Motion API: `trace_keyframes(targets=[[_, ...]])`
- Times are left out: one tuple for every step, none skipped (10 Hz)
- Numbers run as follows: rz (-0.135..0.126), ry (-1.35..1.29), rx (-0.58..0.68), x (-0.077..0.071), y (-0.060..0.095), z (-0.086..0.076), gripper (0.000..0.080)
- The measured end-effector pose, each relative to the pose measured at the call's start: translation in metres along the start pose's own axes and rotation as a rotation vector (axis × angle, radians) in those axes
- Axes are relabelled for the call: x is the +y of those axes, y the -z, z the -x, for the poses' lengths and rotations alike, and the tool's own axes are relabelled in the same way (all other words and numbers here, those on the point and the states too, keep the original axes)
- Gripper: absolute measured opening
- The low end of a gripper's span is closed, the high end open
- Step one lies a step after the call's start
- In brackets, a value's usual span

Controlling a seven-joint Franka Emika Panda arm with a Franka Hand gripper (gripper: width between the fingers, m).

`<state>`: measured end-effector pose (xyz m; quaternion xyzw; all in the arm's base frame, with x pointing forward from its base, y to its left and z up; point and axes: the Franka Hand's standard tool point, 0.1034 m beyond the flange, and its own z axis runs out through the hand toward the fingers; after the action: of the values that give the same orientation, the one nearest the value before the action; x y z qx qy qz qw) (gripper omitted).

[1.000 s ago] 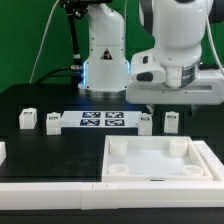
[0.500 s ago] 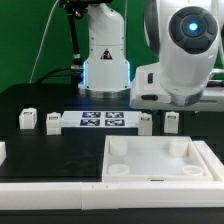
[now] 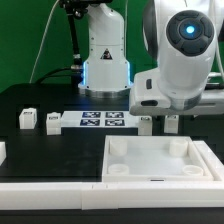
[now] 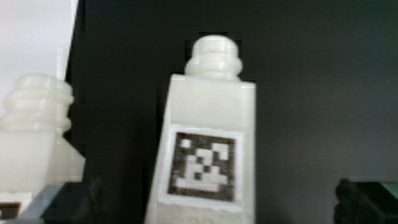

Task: Assemble one leg

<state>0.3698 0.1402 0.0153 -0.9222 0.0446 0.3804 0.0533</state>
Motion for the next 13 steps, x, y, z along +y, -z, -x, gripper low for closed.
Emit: trace_keyframes(targets=[[0.001, -0.001, -0.001, 0.0005, -0.0028, -0.0005, 0.0649], [0.002, -0.002, 0.000, 0.0009, -0.0053, -0.0006, 0.0649], [0.002, -0.003, -0.001, 0.0015, -0.0064, -0.0003, 0.0649], [0.002, -0.004, -0.001, 0.0021, -0.0064, -0.0004, 0.0649], [0.001, -0.005, -0.001, 0.0023, -0.0063, -0.0005, 0.0622], [0.002, -0.005, -0.001, 0.0022, -0.0063, -0.0005, 0.0622], [0.002, -0.005, -0.001, 0.0022, -0.0063, -0.0005, 0.0487], [0.002, -0.005, -0.001, 0.0022, -0.0063, -0.0005, 0.0314], [0.002, -0.005, -0.001, 0.0022, -0.0063, -0.0004, 0.0314], [0.002, -0.005, -0.001, 0.0022, -0.0062, -0.0005, 0.0290], [0.002, -0.005, -0.001, 0.0022, -0.0063, -0.0005, 0.0290], [0.002, -0.005, -0.001, 0.0022, -0.0063, -0.0005, 0.0290], [0.002, -0.005, -0.001, 0.0022, -0.0063, -0.0005, 0.0290]])
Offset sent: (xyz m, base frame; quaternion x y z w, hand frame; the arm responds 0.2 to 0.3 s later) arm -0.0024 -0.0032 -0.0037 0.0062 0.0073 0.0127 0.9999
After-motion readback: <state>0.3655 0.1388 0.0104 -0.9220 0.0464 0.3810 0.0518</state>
